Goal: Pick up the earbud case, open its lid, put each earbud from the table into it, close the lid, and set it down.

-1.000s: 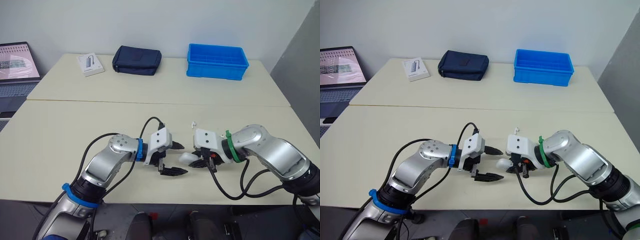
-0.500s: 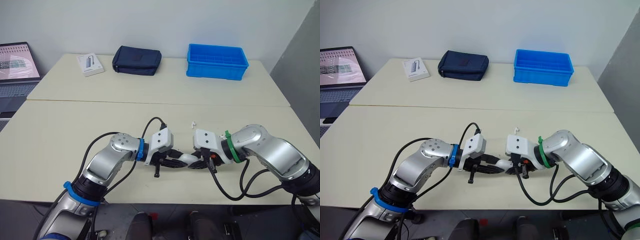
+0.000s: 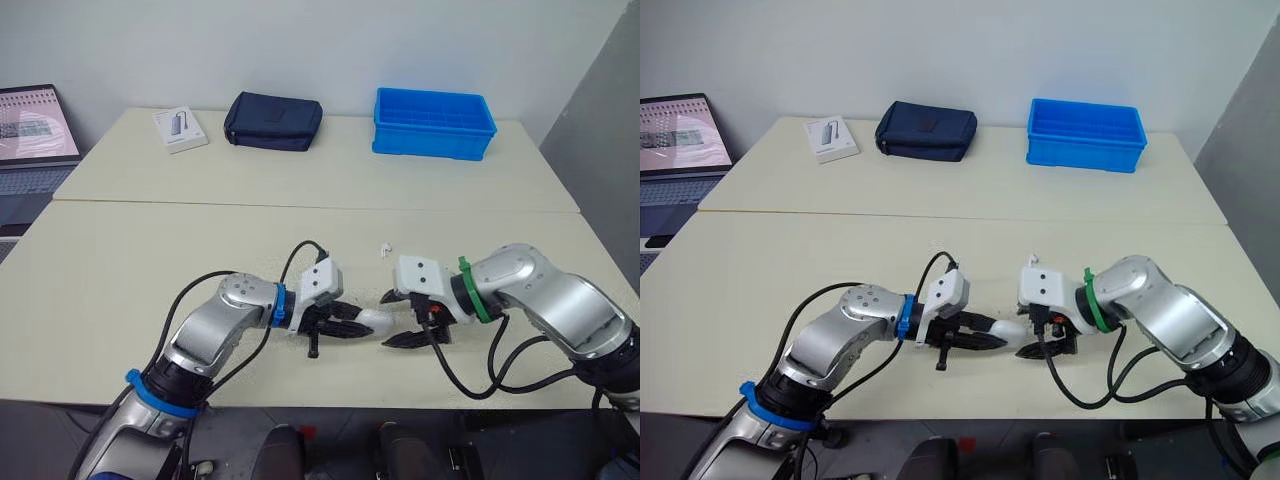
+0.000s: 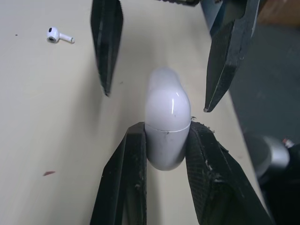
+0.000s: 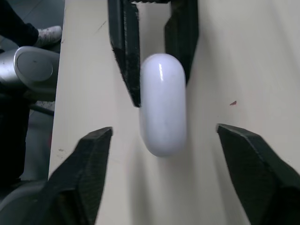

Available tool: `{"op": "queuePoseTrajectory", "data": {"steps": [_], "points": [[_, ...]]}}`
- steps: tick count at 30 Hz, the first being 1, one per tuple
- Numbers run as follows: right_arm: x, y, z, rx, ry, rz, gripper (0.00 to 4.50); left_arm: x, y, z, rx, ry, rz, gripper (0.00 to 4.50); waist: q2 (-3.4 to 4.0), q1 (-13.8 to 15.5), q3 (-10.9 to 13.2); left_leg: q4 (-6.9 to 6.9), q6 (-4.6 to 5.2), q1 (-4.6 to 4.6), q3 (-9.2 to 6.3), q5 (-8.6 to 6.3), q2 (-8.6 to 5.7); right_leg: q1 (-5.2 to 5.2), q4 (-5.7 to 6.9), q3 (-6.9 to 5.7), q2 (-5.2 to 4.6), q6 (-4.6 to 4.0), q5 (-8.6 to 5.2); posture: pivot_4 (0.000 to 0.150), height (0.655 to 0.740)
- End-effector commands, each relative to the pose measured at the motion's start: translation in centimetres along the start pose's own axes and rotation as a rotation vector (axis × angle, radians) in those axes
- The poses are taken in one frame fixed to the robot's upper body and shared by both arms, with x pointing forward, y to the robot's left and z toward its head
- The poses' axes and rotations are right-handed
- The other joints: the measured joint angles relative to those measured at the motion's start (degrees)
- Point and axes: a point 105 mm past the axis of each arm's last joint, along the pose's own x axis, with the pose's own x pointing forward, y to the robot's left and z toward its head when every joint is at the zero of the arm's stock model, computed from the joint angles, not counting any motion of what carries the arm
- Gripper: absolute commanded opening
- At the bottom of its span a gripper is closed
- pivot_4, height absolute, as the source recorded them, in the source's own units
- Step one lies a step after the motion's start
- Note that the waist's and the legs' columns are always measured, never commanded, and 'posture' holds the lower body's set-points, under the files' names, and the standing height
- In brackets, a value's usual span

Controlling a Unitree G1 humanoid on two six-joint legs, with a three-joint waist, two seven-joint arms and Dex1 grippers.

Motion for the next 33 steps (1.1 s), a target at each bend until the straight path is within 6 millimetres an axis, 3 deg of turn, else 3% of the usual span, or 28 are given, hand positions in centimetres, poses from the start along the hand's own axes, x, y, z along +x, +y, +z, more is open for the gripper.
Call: {"op": "queuePoseTrajectory", "data": {"steps": [1, 6, 10, 22, 33], "points": [[-2.4, -0.5, 0.8, -0.080, -0.025, -0.066, 4.50, -1.3, -0.1, 1.5, -0.030, -0.143, 0.008, 0.76, 0.00, 0.02, 0.00, 0.00, 0.00, 0.00, 0.01, 0.00, 0.00, 0.00, 0.00, 0.00, 0.00, 0.00, 0.00, 0.150, 0.7400], [-3.7, -0.1, 2.7, -0.144, -0.151, -0.106, 4.50, -2.3, 0.1, 0.5, -0.076, -0.264, 0.068, 0.76, 0.01, 0.00, -0.01, 0.01, 0.00, 0.08, 0.03, 0.00, 0.00, 0.04, 0.02, 0.02, 0.00, 0.00, 0.00, 0.150, 0.7400], [-3.0, 0.1, 3.6, -0.150, -0.189, -0.108, 4.50, -2.0, -0.3, 0.3, -0.012, -0.272, 0.074, 0.76, 0.00, 0.03, -0.01, 0.01, 0.00, 0.11, -0.01, 0.00, 0.01, 0.06, 0.06, 0.03, 0.03, -0.01, 0.01, 0.150, 0.7400], [-0.5, -2.0, 4.2, -0.154, -0.193, -0.123, 4.50, -1.2, -0.8, 0.6, 0.072, -0.243, 0.032, 0.76, 0.00, 0.00, -0.01, 0.14, 0.00, 0.11, 0.04, 0.01, 0.00, 0.05, 0.18, 0.10, 0.04, -0.03, 0.03, 0.150, 0.7400], [-1.4, -3.0, 5.2, -0.105, -0.235, -0.127, 4.50, -1.2, -1.0, 0.1, 0.121, -0.216, 0.022, 0.76, 0.00, -0.02, -0.01, 0.18, 0.00, 0.40, 0.05, 0.01, 0.00, 0.06, 0.67, 0.15, 0.05, -0.15, -0.07, 0.150, 0.7400]]}}
